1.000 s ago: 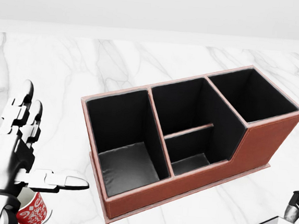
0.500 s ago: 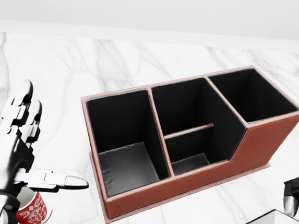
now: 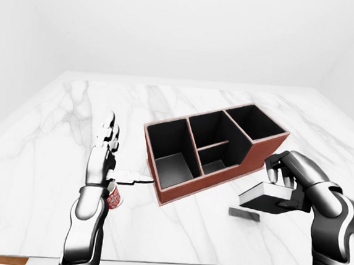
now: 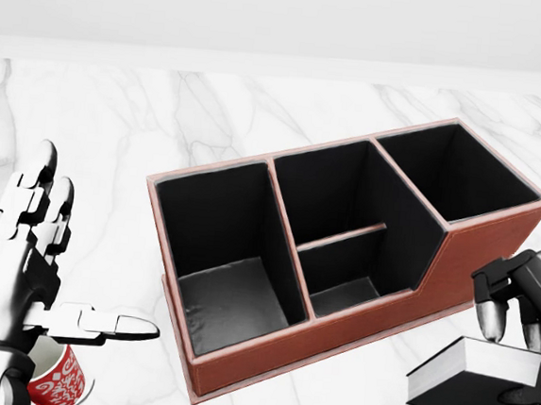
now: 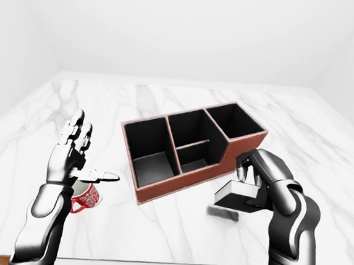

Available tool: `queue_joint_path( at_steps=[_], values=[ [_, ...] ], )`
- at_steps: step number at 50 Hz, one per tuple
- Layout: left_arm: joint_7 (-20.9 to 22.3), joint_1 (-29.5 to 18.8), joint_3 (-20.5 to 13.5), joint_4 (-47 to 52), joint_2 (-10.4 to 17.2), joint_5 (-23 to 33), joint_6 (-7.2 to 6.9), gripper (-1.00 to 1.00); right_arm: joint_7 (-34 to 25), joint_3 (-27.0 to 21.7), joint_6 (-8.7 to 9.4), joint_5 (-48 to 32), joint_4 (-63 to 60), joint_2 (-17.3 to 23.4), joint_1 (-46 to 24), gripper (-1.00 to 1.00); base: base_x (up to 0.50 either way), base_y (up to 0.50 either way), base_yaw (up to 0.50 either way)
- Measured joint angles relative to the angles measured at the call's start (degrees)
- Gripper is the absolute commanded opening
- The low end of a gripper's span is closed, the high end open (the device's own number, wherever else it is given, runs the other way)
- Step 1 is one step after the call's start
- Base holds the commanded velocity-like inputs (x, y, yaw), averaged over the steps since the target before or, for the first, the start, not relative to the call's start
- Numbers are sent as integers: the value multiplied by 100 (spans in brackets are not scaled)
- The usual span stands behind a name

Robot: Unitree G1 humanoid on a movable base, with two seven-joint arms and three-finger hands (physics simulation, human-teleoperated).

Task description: Pick up the book and place it in the back compartment of the caddy.

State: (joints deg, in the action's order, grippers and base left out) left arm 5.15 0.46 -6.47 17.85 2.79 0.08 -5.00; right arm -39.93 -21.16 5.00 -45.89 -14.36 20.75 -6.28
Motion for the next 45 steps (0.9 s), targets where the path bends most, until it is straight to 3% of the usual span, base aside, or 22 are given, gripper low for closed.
queue_joint_path(
  at_steps=[22,45],
  values=[
    [-3,7,15,-45,-4,13,0,100,-8,189,0,-109,-837,25,-488,-100,0,0,0],
    [-3,11,12,-57,-4,16,0,100,-8,669,0,-197,-950,-13,-1201,-100,0,0,0]
  ],
)
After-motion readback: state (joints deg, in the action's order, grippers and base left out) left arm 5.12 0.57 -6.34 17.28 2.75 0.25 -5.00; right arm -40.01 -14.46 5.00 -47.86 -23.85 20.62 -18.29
